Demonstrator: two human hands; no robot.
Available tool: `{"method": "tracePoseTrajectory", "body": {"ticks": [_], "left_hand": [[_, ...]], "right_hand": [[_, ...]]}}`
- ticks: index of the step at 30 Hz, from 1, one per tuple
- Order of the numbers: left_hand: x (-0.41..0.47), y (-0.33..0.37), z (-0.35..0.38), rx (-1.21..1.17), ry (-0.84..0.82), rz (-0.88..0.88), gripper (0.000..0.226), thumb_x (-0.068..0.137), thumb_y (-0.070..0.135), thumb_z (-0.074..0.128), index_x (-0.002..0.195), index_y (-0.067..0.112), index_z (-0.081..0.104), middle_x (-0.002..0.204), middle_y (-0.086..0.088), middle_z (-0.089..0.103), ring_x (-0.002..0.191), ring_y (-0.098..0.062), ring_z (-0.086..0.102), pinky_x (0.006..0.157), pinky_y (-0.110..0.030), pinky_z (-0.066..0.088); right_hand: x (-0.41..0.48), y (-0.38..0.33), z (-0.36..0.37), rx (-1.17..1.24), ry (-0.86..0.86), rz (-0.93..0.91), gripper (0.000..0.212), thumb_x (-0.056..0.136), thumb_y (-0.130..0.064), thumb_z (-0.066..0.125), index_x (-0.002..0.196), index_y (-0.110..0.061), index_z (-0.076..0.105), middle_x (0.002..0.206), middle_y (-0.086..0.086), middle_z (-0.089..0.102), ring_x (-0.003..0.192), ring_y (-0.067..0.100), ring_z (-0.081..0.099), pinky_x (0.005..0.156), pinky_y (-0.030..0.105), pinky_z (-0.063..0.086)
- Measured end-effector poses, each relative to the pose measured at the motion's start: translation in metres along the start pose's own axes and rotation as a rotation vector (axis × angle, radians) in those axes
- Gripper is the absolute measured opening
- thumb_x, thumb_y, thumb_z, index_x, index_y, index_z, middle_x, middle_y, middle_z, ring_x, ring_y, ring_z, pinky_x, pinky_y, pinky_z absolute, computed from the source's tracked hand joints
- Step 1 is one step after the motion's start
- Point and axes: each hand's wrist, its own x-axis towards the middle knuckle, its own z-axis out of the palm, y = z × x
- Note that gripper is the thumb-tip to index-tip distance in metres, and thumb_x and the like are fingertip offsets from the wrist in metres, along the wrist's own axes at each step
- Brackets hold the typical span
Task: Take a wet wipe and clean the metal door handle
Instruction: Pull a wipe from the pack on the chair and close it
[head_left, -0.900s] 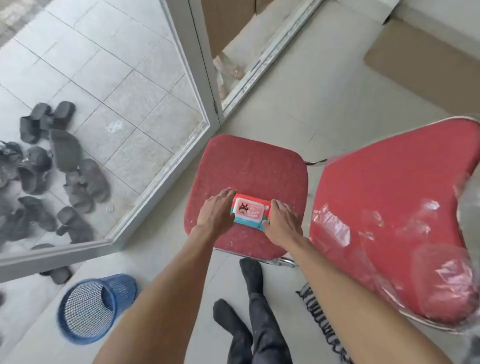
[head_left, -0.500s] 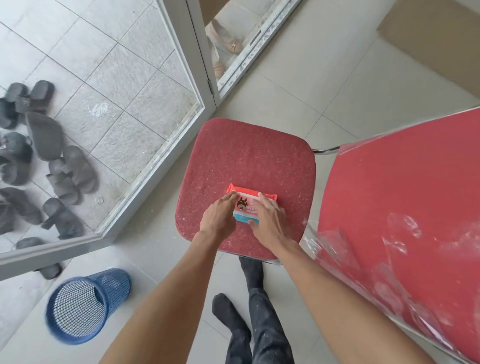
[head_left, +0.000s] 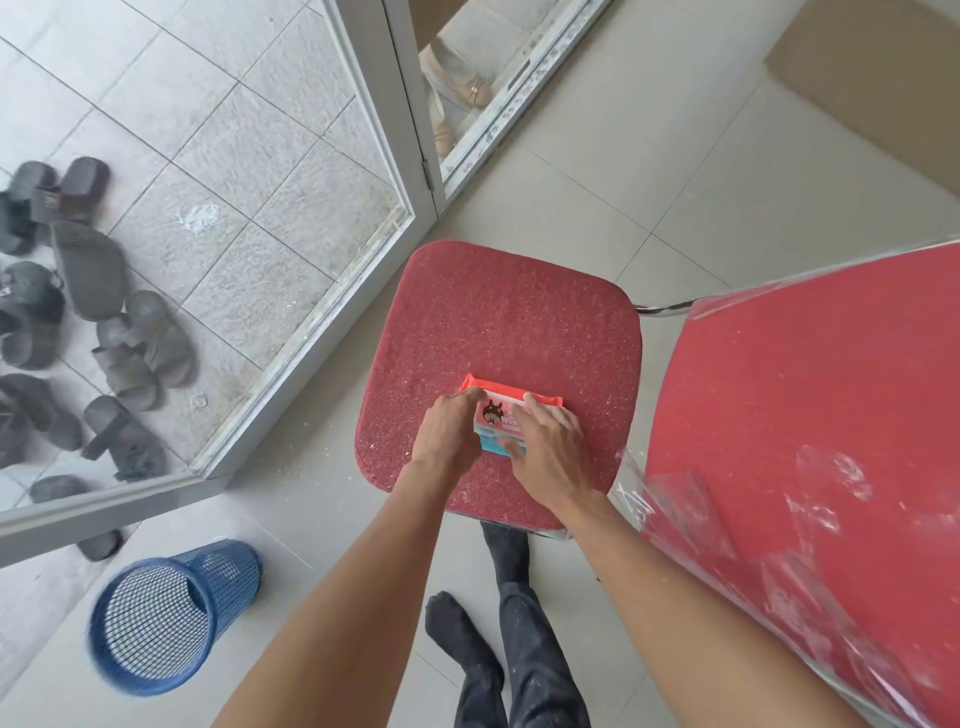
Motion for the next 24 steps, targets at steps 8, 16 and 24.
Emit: {"method": "tracePoseTrajectory", "body": {"ticks": [8,16,24], "left_hand": [[0.001,0.002,0.003,-0.071,0.078,-0.048,0.053,0.082,-0.004,0.066,0.131,0.014,0.055,0.116,-0.009,0.072,0.096,-0.028,0.072,0.075,-0.046,0.061],[0.001,0.003,0.002,-0.082,0.075,-0.075,0.058,0.081,-0.003,0.07,0.133,0.018,0.055,0.124,-0.006,0.069,0.101,-0.026,0.071,0.071,-0.043,0.062],[0.0,0.003,0.004,-0.082,0.078,-0.086,0.058,0.082,-0.003,0.069,0.134,0.02,0.055,0.126,-0.005,0.068,0.104,-0.026,0.071,0.075,-0.044,0.06]], "right_hand": [[0.02,0.016,-0.016,0.446,0.215,0.288,0.028,0.098,-0.028,0.06,0.12,-0.012,0.068,0.109,0.005,0.074,0.093,0.021,0.071,0.068,0.03,0.057],[0.014,0.014,-0.002,0.424,0.168,0.352,0.009,0.086,-0.016,0.075,0.081,-0.01,0.07,0.081,0.001,0.073,0.068,0.012,0.064,0.049,0.014,0.039],[0.013,0.007,0.009,0.419,0.139,0.295,0.029,0.076,-0.023,0.086,0.1,-0.013,0.075,0.092,0.002,0.067,0.082,0.017,0.065,0.066,0.034,0.06]]}}
